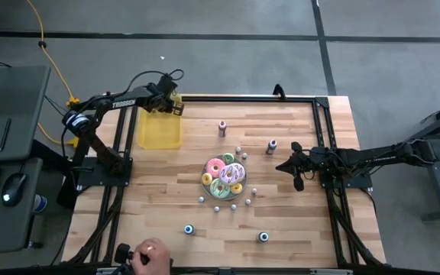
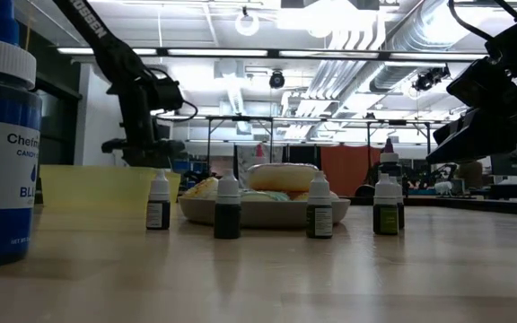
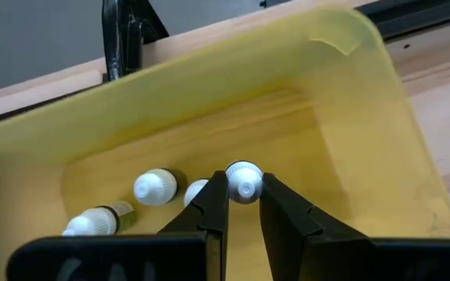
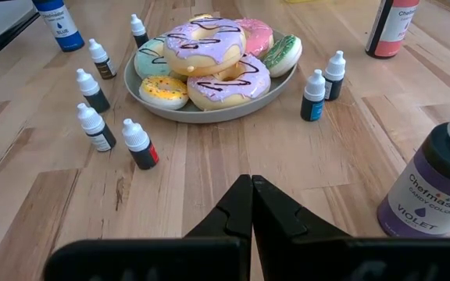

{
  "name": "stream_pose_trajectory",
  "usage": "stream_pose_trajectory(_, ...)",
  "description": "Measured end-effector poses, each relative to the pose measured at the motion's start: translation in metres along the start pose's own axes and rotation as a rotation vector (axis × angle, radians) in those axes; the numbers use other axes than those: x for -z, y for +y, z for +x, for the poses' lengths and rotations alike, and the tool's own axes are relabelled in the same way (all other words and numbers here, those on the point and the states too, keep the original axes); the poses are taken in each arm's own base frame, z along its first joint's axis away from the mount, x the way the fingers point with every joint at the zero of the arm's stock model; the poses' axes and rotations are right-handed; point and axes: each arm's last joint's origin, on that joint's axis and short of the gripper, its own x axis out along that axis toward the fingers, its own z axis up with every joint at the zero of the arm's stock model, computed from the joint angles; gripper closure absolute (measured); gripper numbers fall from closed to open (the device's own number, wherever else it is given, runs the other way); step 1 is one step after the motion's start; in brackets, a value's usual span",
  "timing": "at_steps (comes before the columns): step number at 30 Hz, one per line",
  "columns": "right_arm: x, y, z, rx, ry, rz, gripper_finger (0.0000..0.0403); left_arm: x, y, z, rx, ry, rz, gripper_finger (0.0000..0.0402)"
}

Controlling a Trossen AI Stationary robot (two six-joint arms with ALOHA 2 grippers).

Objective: Pick & Place food coloring
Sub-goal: Put the small orange food coloring bottle into the yellow bin, then put the large red food coloring bottle into the yellow bin

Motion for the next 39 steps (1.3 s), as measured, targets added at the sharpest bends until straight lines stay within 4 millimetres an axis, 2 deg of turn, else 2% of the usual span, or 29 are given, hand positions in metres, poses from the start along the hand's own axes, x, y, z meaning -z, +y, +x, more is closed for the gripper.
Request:
stream_pose_trajectory(9, 0.0, 0.0, 0.0, 0.0, -0.001, 0.0, 0.0402, -0.001, -0.003, 0.005, 0.018, -0.002, 0.019, 0.0352)
stream_pose_trajectory(19, 0.0, 0.0, 0.0, 0.0, 0.0, 0.0, 0.0402, 0.0, -0.003, 0.005, 0.032, 0.004, 0.042, 0.0294)
stream_pose_trajectory(28, 0.0, 0.0, 0.0, 0.0, 0.0, 0.0, 0.0402, -0.002, -0.003, 0.004, 0.025, -0.01, 0.043, 0.0291)
stream_pose_trajectory(35, 0.0, 0.0, 0.0, 0.0, 0.0, 0.0, 0.0402, -0.016, -0.005, -0.004, 0.001, -0.052, 0.064, 0.0291)
stream_pose_trajectory(39, 0.0, 0.0, 0.0, 0.0, 0.0, 0.0, 0.0402, -0.026, -0.007, -0.02, -0.01, -0.101, 0.078, 0.0291)
